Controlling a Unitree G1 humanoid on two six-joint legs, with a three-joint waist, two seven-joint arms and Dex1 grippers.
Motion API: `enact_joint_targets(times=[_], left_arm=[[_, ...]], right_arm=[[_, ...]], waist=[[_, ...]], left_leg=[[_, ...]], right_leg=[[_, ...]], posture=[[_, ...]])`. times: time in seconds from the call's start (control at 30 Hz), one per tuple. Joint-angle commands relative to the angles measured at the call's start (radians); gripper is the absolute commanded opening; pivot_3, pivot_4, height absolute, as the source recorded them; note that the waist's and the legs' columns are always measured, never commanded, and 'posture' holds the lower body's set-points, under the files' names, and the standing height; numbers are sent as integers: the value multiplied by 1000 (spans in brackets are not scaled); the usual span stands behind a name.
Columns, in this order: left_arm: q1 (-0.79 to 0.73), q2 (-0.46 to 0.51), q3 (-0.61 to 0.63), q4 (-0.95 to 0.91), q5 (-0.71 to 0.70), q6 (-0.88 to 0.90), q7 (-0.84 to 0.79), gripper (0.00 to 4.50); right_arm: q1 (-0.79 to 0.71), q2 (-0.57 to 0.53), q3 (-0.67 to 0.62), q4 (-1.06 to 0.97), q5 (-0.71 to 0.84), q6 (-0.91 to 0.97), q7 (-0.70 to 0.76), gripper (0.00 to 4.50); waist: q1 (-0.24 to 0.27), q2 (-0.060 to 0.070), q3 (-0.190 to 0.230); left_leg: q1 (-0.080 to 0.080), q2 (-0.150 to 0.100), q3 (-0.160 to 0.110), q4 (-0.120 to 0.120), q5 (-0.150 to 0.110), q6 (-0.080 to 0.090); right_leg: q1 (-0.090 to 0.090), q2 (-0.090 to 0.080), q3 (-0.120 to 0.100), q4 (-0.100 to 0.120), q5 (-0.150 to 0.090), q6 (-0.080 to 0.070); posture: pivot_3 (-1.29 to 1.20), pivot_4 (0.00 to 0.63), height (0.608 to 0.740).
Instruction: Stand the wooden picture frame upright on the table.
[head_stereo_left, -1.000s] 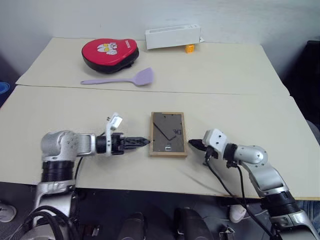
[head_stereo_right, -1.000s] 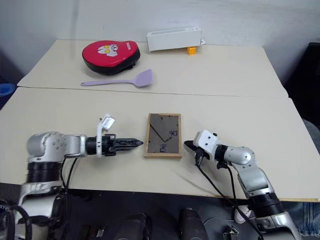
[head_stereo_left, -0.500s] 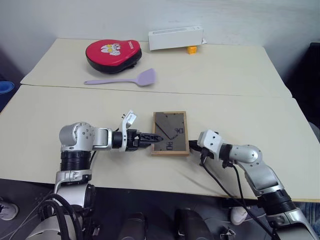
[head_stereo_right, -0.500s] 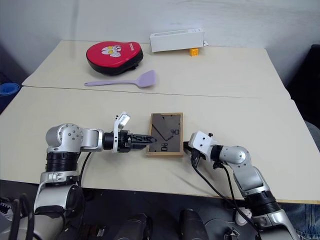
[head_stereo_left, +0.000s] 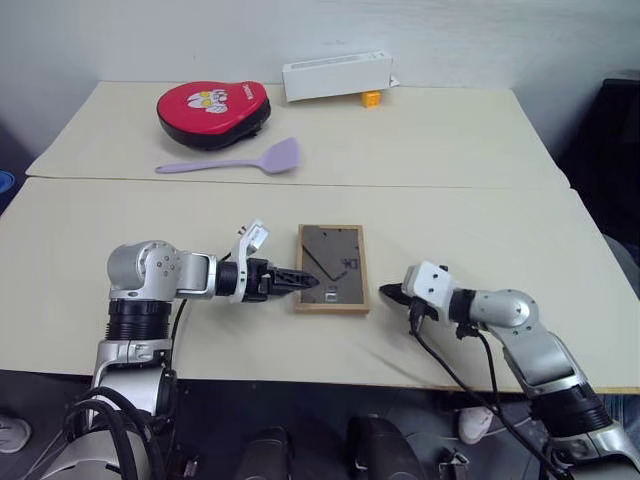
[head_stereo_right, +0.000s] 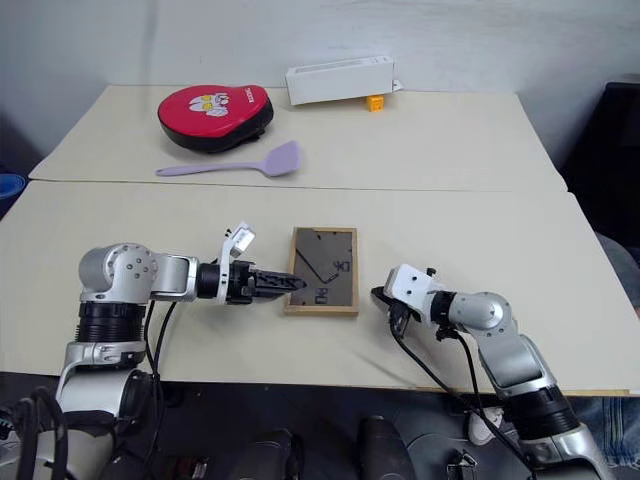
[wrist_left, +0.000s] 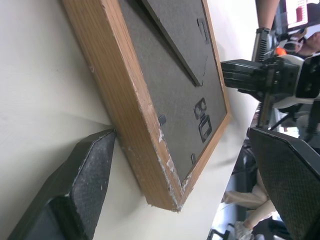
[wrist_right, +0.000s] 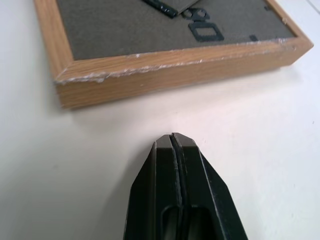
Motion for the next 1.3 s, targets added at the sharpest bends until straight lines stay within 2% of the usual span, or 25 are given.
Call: enact_joint_targets(times=[0.03,0.23,0.37,0.57,0.8,0.97,1.1,1.23,1.3], left_arm=[[21,84,-15,-3,-5,12,18,4448],[-3,82,-7,37,-37,12,47,4448],[10,13,-11,47,-39,12,90,4448],[-12,-122,55,119,-57,12,176,4448],[-2,-193,87,150,-116,12,251,4448],[-17,-210,131,196,-160,12,285,3286],[-31,-226,177,234,-185,12,310,2012],[-29,-248,217,242,-198,12,321,1305],[-9,-264,247,183,-202,11,298,1270]], right_arm=[[0,3,-8,-76,27,45,-4,0],[-1,18,4,-79,24,64,-11,0],[-9,30,15,-78,24,65,-12,0],[-27,58,41,-78,18,77,-16,0],[-41,73,54,-53,6,65,-25,0],[-33,64,48,-47,9,56,-21,0],[-20,52,38,-47,21,44,-7,0],[-8,40,26,-43,26,36,-1,0],[12,27,-6,-45,43,35,1,0]], waist=[[-2,0,0],[6,0,0],[16,0,0],[53,0,0],[56,0,0],[54,0,0],[53,-1,0],[54,-1,0],[54,-1,0]], left_leg=[[0,0,0,0,0,-1],[0,0,-1,0,0,-1],[0,-1,-1,0,0,-1],[-1,-3,-2,2,0,2],[-1,-4,-3,2,0,2],[-1,-5,-3,2,0,2],[-3,-5,-3,2,0,2],[-2,-5,-4,2,0,2],[-3,-5,-4,2,0,2]], right_leg=[[0,1,1,0,0,0],[-1,1,2,0,0,-1],[-1,0,1,0,0,-1],[0,-2,0,-1,0,0],[1,-4,-1,-1,0,0],[1,-3,-2,-2,0,0],[0,-3,-2,-2,0,0],[1,-3,-3,-2,0,1],[1,-3,-3,-2,0,1]], posture=[[0,150,740],[0,150,740],[0,150,740],[0,150,740],[0,150,740],[0,150,740],[0,150,740],[0,150,740],[0,150,740]])
